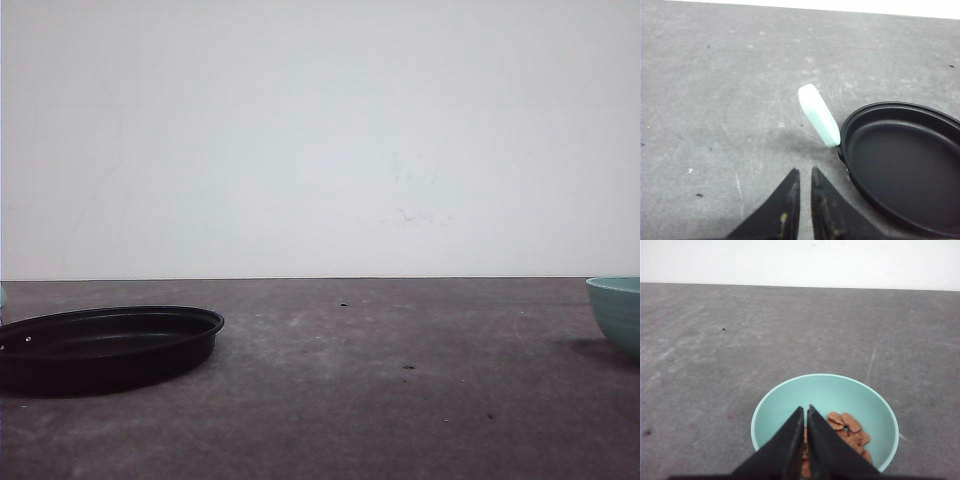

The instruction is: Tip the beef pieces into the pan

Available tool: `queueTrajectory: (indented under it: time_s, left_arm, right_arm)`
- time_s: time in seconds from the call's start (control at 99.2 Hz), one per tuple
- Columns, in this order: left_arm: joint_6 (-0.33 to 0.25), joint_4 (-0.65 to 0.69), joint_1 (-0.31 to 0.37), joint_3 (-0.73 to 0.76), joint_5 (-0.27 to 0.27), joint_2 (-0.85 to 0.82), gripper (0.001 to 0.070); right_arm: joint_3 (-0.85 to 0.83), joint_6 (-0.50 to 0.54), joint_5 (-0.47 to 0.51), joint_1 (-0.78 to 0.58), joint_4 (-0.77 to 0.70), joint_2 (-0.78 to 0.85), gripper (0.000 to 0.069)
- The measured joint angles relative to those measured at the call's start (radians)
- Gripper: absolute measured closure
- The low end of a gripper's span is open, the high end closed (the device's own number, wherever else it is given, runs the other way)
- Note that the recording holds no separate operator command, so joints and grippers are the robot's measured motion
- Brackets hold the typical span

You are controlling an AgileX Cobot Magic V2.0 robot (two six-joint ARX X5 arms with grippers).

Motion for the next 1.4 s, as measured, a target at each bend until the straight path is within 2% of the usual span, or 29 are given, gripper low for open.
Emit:
queueTrajectory:
  time_s: [0.171, 0.232, 0.333, 0.444, 0.484, 0.645, 0.716, 0.776, 0.827, 0.877, 1.109, 1.169, 1.28, 1.341, 1.401]
  left_arm:
    - [-0.001, 0.000, 0.000, 0.000, 0.000, 0.000, 0.0696]
    - [-0.021, 0.002, 0.000, 0.000, 0.003, 0.000, 0.0696]
    - [-0.137, 0.014, 0.000, -0.002, 0.038, 0.000, 0.0696]
    - [-0.282, 0.020, 0.000, -0.003, 0.039, 0.000, 0.0696]
    - [-0.318, 0.020, 0.000, -0.003, 0.040, 0.000, 0.0696]
    - [-0.415, 0.022, 0.000, -0.003, 0.065, 0.000, 0.0696]
    - [-0.454, 0.045, 0.000, -0.003, 0.097, 0.000, 0.0696]
    - [-0.477, 0.097, 0.000, 0.006, 0.150, 0.002, 0.0696]
    - [-0.485, 0.143, 0.000, 0.031, 0.192, 0.007, 0.0696]
    - [-0.491, 0.170, 0.000, 0.070, 0.208, 0.020, 0.0696]
    - [-0.472, 0.133, 0.000, 0.272, 0.208, 0.236, 0.0682]
    - [-0.472, 0.129, 0.000, 0.314, 0.208, 0.302, 0.0609]
    - [-0.454, 0.127, 0.000, 0.385, 0.211, 0.390, 0.0385]
    - [-0.442, 0.127, 0.000, 0.423, 0.226, 0.428, 0.0334]
    - [-0.427, 0.127, 0.000, 0.462, 0.244, 0.461, 0.0334]
  right_arm:
    - [0.000, 0.000, 0.000, 0.000, 0.000, 0.000, 0.0684]
    - [0.000, 0.000, 0.000, 0.000, 0.000, 0.000, 0.0684]
    - [0.000, 0.011, 0.000, 0.000, 0.000, 0.000, 0.0684]
    - [0.000, 0.038, 0.000, 0.000, 0.000, 0.000, 0.0684]
    - [0.000, 0.047, 0.000, 0.000, 0.000, 0.000, 0.0684]
    - [0.000, 0.072, -0.002, 0.000, 0.000, 0.000, 0.0684]
    - [0.000, 0.097, -0.011, 0.000, 0.000, 0.000, 0.0684]
    - [0.000, 0.121, -0.026, 0.000, 0.002, 0.000, 0.0684]
    - [0.000, 0.140, -0.026, 0.000, 0.003, 0.000, 0.0684]
    - [0.000, 0.161, -0.026, 0.000, 0.008, 0.000, 0.0684]
    - [0.000, 0.216, -0.026, 0.000, 0.108, 0.000, 0.0684]
    - [0.000, 0.223, -0.027, 0.000, 0.137, 0.000, 0.0684]
    - [0.003, 0.261, -0.063, 0.000, 0.197, 0.000, 0.0684]
    - [0.027, 0.275, -0.085, 0.000, 0.209, 0.000, 0.0684]
    - [0.077, 0.275, -0.086, 0.000, 0.209, 0.001, 0.0684]
